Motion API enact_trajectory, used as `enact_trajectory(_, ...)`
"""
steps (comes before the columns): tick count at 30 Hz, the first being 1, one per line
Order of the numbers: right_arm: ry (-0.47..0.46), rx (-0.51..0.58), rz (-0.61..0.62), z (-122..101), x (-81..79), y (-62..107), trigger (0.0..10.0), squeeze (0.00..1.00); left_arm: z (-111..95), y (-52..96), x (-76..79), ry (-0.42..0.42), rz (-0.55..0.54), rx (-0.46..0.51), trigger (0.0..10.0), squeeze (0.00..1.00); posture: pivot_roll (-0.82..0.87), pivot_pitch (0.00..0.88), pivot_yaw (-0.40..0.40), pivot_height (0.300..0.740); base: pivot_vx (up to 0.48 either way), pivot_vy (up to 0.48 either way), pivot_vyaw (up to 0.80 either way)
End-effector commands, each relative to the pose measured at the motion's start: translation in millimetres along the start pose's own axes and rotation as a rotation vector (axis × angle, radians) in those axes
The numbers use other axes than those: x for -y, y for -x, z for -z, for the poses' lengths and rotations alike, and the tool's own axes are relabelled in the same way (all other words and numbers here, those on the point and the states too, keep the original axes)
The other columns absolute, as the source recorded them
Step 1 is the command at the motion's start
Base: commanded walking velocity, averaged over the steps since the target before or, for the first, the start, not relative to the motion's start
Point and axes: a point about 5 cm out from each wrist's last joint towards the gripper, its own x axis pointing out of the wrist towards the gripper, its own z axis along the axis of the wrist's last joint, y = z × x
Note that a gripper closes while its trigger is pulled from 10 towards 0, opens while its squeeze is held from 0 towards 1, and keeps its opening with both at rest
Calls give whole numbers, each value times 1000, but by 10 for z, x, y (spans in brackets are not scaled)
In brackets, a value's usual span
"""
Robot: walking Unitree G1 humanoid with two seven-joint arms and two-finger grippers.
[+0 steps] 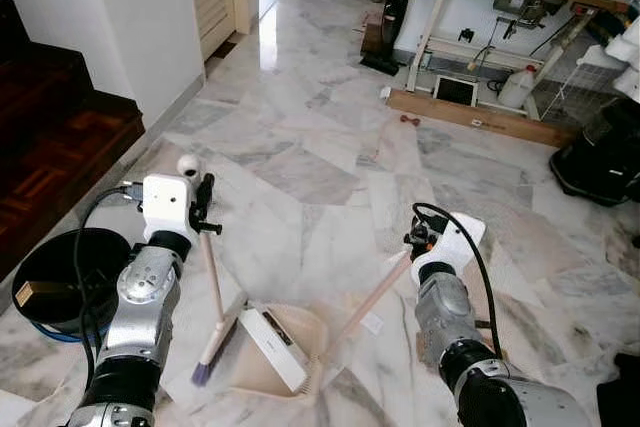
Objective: Sweep floor
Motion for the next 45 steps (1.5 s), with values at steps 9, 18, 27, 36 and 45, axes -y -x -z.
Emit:
enact_trajectory(9, -173, 69, -84, -221, -103, -95, 10000, 0, -144, 42, 21, -69, 77, 28, 10000, 0, 136, 3, -106, 740, 0, 0, 0)
enact_trajectory(18, -231, 97, -149, -257, -129, -97, 10000, 0, -179, 69, 12, -98, 56, 36, 10000, 0, 136, 2, -108, 740, 0, 0, 0)
enact_trajectory(27, -209, 93, -168, -187, -67, -52, 10000, 0, -36, 270, 70, -109, -84, 35, 10000, 0, 137, 4, -104, 740, 0, 0, 0)
enact_trajectory(36, -194, 89, -175, -160, -33, -35, 10000, 0, 173, 471, 212, -109, -142, 1, 10000, 0, 124, 3, -97, 740, 0, 0, 0)
enact_trajectory(45, -189, 89, -176, -164, -4, -35, 10000, 0, 202, 569, 167, -126, -185, -2, 10000, 0, 127, 0, -94, 740, 0, 0, 0)
